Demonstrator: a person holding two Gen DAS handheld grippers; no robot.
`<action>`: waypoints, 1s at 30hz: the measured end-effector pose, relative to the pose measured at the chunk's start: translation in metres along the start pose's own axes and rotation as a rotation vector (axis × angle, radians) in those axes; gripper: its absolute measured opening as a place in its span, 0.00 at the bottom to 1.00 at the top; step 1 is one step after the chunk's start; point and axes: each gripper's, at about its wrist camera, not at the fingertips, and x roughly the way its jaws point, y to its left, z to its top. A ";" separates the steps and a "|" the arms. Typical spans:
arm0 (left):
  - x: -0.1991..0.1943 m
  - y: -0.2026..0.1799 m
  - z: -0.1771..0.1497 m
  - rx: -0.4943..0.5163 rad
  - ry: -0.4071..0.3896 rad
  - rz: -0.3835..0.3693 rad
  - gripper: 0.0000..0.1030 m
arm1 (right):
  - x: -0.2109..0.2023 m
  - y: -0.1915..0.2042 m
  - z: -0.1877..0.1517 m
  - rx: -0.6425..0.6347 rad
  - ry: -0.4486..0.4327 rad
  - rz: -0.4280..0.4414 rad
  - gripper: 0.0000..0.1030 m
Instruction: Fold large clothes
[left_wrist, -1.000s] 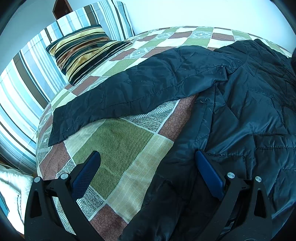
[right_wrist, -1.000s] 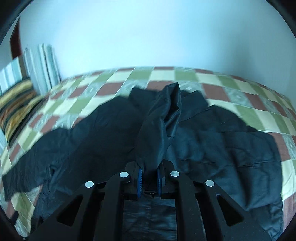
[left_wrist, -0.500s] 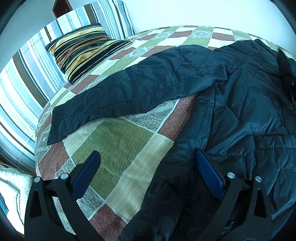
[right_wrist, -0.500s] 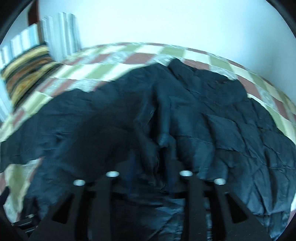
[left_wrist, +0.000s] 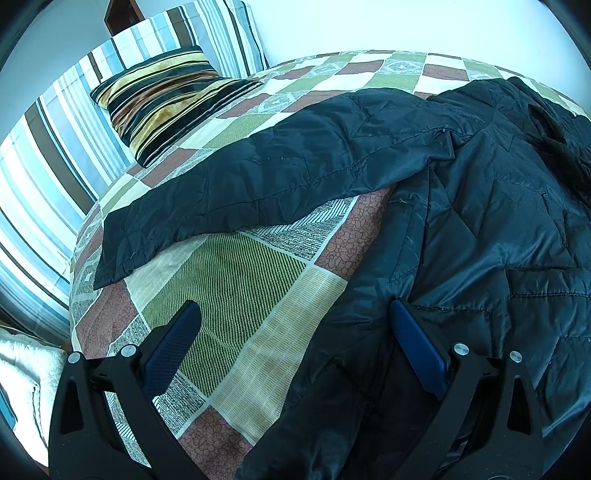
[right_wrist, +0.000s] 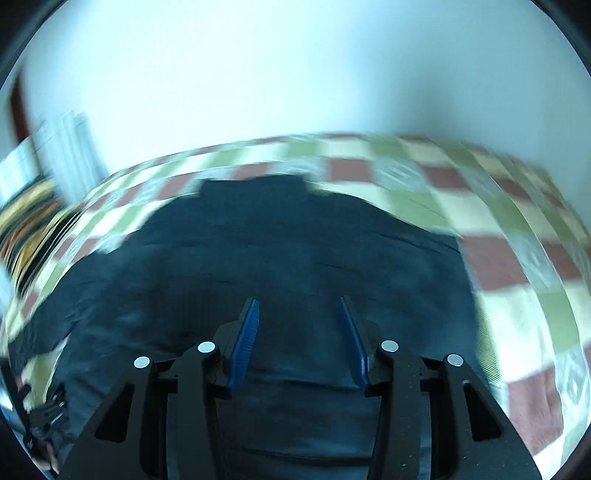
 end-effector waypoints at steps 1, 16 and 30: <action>0.000 0.000 0.000 0.001 -0.001 0.002 0.98 | 0.001 -0.016 0.000 0.033 0.001 -0.016 0.43; -0.003 -0.007 0.000 0.032 -0.007 0.041 0.98 | 0.049 -0.107 -0.021 0.176 0.090 -0.178 0.37; -0.022 0.021 0.003 0.004 -0.027 0.012 0.98 | 0.059 -0.108 -0.032 0.169 0.066 -0.191 0.44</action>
